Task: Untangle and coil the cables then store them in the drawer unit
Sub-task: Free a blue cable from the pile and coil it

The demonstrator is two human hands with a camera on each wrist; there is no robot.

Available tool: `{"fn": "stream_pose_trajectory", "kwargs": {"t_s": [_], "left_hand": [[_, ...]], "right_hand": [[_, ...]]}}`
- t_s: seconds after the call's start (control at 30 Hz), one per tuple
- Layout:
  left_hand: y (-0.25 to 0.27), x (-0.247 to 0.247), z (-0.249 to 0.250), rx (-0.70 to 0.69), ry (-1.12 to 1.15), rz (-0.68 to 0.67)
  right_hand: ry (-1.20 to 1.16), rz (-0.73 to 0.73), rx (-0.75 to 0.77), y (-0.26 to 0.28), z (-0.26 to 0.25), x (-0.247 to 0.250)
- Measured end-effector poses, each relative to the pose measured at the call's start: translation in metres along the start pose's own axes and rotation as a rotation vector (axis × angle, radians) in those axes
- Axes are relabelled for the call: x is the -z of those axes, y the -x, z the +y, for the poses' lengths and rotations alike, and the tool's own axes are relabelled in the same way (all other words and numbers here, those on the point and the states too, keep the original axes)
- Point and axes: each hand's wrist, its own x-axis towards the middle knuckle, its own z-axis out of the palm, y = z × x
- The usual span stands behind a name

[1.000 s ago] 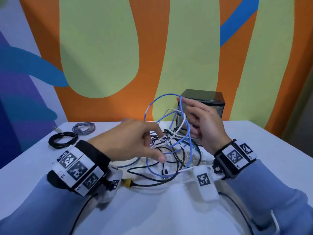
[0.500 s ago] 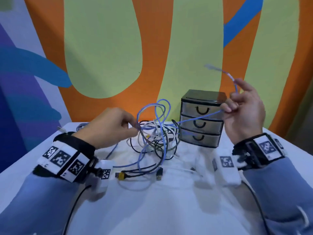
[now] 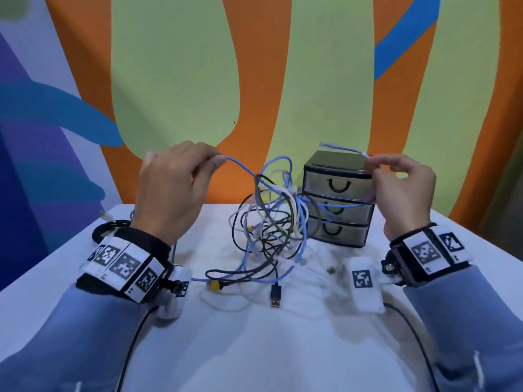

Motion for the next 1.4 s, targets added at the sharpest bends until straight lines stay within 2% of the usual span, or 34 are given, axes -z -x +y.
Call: {"fn": "stream_pose_trajectory", "kwargs": {"t_s": [0.07,0.17,0.23,0.3,0.37,0.4,0.47,0.5,0.57,0.63,0.7,0.77,0.87,0.93,1.0,1.1,1.23,1.27,1.3,1.4], "left_hand": [[0.000,-0.001,-0.001,0.054,0.046,0.106],[-0.001,0.000,0.002,0.087,0.082,0.195],[-0.001,0.000,0.004,0.107,0.122,0.235],[-0.002,-0.002,0.007,0.109,0.166,0.208],[-0.001,-0.007,0.013,0.082,0.212,0.124],[0.000,-0.010,0.017,0.062,0.231,0.084],[0.001,-0.013,0.024,0.026,0.260,0.042],[0.001,-0.013,0.027,0.009,0.273,0.035],[0.002,-0.012,0.033,-0.015,0.281,0.027],[0.001,-0.008,0.036,0.014,0.283,0.077],[-0.001,-0.002,0.032,0.112,0.303,0.220],[-0.006,0.006,0.019,0.230,0.318,0.403],[-0.015,0.015,-0.007,0.388,0.330,0.622],[-0.017,0.015,-0.021,0.499,0.326,0.698],[-0.017,0.015,-0.033,0.625,0.310,0.748],[-0.014,0.018,-0.050,0.763,0.299,0.723],[-0.007,0.006,-0.041,0.688,0.231,0.384],[-0.006,0.002,-0.036,0.677,0.215,0.340],[-0.006,0.000,-0.034,0.684,0.215,0.348],[-0.009,0.004,-0.050,0.745,0.260,0.521]], "right_hand": [[0.045,0.004,0.042,-0.004,0.004,0.003],[0.064,0.044,0.055,-0.008,0.005,0.009],[0.237,0.080,0.071,-0.006,0.001,0.012],[0.364,0.062,0.111,0.000,-0.006,0.012],[0.320,-0.005,0.269,0.012,-0.021,0.011],[0.249,-0.066,0.375,0.018,-0.029,0.008],[0.040,-0.296,0.518,0.038,-0.047,0.000],[-0.071,-0.459,0.526,0.051,-0.058,-0.004],[-0.241,-0.820,0.408,0.078,-0.074,-0.013],[-0.162,-1.109,0.265,0.095,-0.074,-0.021],[0.110,-1.248,0.241,0.097,-0.060,-0.024],[0.341,-1.253,0.297,0.089,-0.051,-0.023],[0.476,-1.181,0.314,0.071,-0.048,-0.014],[0.514,-1.116,0.332,0.064,-0.047,-0.008],[0.454,-0.985,0.293,0.057,-0.043,-0.007],[0.193,-0.744,0.199,0.046,-0.035,-0.007],[-0.128,-0.606,0.046,0.043,-0.035,-0.011],[-0.220,-0.589,-0.031,0.042,-0.036,-0.011],[-0.338,-0.588,-0.129,0.040,-0.039,-0.009],[-0.576,-0.686,-0.347,0.035,-0.046,-0.003]]}}
